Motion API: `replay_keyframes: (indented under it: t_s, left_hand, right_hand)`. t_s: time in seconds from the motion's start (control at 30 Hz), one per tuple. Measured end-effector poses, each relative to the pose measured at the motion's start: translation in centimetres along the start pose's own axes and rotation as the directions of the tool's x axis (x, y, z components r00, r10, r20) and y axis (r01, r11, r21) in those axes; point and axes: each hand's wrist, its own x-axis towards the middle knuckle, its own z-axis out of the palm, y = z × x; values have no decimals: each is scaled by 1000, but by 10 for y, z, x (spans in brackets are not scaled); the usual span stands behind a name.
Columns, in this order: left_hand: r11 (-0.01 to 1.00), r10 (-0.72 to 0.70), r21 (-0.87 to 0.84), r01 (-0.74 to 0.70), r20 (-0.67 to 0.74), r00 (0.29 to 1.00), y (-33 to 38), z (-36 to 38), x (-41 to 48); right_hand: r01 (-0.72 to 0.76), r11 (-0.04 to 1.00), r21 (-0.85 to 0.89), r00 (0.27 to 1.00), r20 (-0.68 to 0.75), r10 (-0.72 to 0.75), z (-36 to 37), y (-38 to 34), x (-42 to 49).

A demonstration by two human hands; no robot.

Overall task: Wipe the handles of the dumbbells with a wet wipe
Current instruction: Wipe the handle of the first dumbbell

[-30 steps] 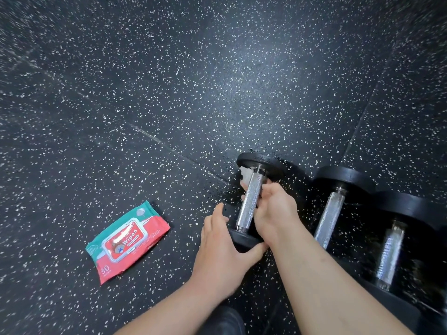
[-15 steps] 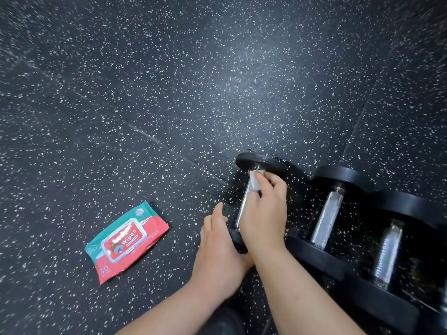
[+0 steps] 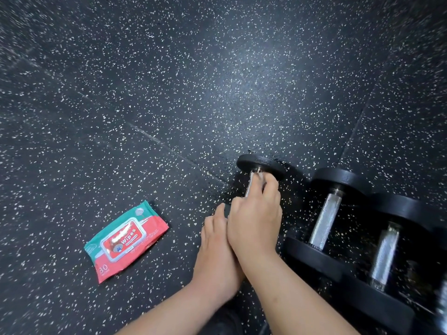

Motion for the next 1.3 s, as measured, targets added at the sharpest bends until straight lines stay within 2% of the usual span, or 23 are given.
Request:
replay_keyframes:
  t_s: [0.17, 0.37, 0.53, 0.73, 0.83, 0.9, 1.03, 1.1, 1.2, 1.27, 1.3]
  left_hand:
    - [999, 41, 34, -41, -5, 999, 4, -1, 3]
    - [1000, 22, 1, -22, 14, 1000, -4, 1, 1]
    - [1000, 7, -12, -7, 27, 1000, -5, 1, 1]
    - [1000, -16, -4, 16, 64, 998, -2, -3, 0]
    - [999, -36, -2, 36, 84, 996, -1, -3, 1]
    - [998, -54, -20, 56, 69, 996, 2, -4, 2]
    - [997, -69, -40, 70, 36, 997, 5, -5, 3]
    - [997, -68, -31, 68, 23, 997, 5, -5, 2]
    - [998, -66, -22, 67, 22, 998, 6, -5, 2]
    - [998, -64, -23, 64, 25, 998, 5, -5, 2]
    - [998, -63, -22, 64, 26, 998, 5, -6, 2]
  right_hand:
    - [111, 990, -85, 994, 12, -110, 4, 0, 0]
    - [-8, 994, 108, 999, -37, 12, 3, 2, -4]
    - [45, 998, 37, 999, -18, -45, 0, 3, -5]
    - [-100, 966, 238, 995, 24, 97, -6, 1, 0]
    - [-182, 903, 389, 983, 57, 174, -9, 4, 6]
    - [-269, 807, 525, 961, 96, 258, -11, 5, 13]
    - [-475, 509, 718, 871, 303, 386, -8, 15, 30]
    - [-571, 325, 754, 811, 458, 364, -5, 20, 39]
    - [-680, -26, 732, 693, 655, 301, 1, 29, 49]
    - [-693, -147, 706, 666, 704, 245, 1, 33, 53]
    - [-693, -162, 703, 659, 708, 254, -1, 34, 53]
